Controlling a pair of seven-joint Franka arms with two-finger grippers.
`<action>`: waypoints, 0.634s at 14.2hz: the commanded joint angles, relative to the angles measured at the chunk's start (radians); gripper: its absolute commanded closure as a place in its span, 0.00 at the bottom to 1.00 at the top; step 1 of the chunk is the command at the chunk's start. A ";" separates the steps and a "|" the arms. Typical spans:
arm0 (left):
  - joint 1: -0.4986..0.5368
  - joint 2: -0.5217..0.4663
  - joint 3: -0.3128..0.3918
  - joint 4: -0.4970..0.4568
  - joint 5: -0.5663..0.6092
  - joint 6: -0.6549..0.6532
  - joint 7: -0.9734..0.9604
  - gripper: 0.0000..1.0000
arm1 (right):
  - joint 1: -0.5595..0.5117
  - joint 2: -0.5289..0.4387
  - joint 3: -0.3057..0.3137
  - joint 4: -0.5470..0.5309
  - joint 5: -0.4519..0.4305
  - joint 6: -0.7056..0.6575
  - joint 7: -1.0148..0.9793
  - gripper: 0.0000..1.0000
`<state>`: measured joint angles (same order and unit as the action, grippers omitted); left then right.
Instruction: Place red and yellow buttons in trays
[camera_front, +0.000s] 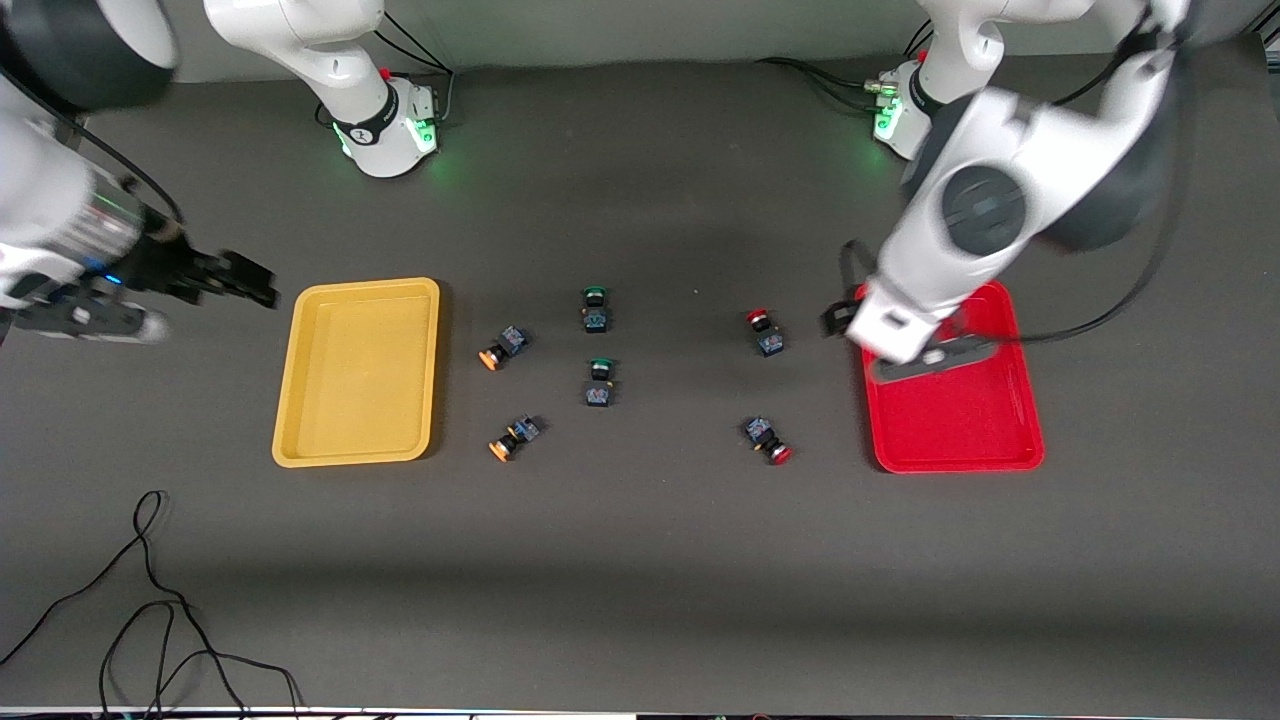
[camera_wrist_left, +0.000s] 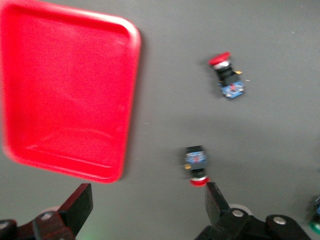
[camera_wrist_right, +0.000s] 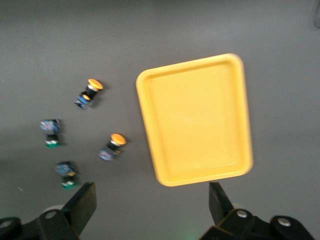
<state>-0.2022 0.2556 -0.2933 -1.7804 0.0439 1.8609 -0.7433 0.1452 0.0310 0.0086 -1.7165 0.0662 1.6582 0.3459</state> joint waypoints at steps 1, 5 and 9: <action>-0.034 0.083 0.000 -0.006 0.007 0.085 -0.065 0.00 | 0.092 0.113 -0.006 -0.018 0.053 0.096 0.251 0.00; -0.043 0.085 0.002 -0.203 0.008 0.308 -0.082 0.01 | 0.218 0.162 -0.007 -0.297 0.061 0.476 0.483 0.00; -0.065 0.151 -0.009 -0.255 0.004 0.411 -0.246 0.02 | 0.321 0.295 -0.007 -0.380 0.061 0.684 0.721 0.00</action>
<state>-0.2409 0.3935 -0.2996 -2.0130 0.0450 2.2386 -0.9106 0.4324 0.2847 0.0121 -2.0874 0.1165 2.2947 0.9739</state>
